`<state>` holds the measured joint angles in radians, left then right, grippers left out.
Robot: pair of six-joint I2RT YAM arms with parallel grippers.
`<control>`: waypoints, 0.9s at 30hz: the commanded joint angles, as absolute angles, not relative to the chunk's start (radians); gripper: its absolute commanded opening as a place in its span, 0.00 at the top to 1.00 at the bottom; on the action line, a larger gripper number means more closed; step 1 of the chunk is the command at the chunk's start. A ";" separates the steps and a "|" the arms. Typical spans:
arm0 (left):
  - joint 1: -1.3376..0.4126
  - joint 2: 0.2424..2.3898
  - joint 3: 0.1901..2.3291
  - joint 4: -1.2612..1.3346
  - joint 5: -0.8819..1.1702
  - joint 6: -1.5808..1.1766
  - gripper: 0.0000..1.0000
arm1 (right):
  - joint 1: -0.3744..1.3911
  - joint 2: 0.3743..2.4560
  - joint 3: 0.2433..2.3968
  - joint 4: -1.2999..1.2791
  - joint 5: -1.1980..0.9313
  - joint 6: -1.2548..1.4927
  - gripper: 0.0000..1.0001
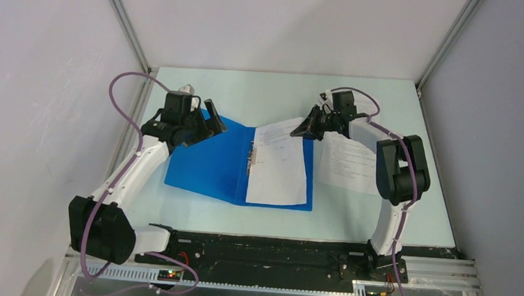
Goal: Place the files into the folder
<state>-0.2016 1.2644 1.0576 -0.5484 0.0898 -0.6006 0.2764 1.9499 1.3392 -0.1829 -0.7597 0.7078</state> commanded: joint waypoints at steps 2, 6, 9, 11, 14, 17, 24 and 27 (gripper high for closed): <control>-0.198 1.245 1.056 -0.534 0.096 -0.577 0.03 | 0.268 2.004 1.343 -0.111 -0.784 0.712 1.00; -0.198 1.248 1.056 -0.535 0.101 -0.580 0.03 | 0.254 2.026 1.342 -0.106 -0.786 0.701 1.00; -0.198 1.248 1.057 -0.535 0.100 -0.580 0.03 | 0.250 2.038 1.342 -0.114 -0.784 0.696 1.00; -0.198 1.246 1.058 -0.535 0.100 -0.581 0.03 | 0.252 2.039 1.344 -0.121 -0.777 0.693 1.00; -0.198 1.247 1.058 -0.535 0.099 -0.582 0.03 | 0.256 2.040 1.343 -0.121 -0.769 0.695 1.00; -0.198 1.248 1.057 -0.535 0.101 -0.583 0.03 | 0.257 2.042 1.342 -0.121 -0.767 0.695 1.00; -0.199 1.249 1.057 -0.536 0.099 -0.581 0.03 | 0.263 2.058 1.343 -0.122 -0.771 0.695 1.00; -0.198 1.255 1.059 -0.536 0.101 -0.583 0.03 | 0.267 2.059 1.342 -0.132 -0.768 0.689 1.00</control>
<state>-0.2016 1.2644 1.0576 -0.5484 0.0902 -0.6010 0.2562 2.0464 1.3388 -0.1429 -0.7681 0.7059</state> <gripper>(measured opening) 0.973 0.009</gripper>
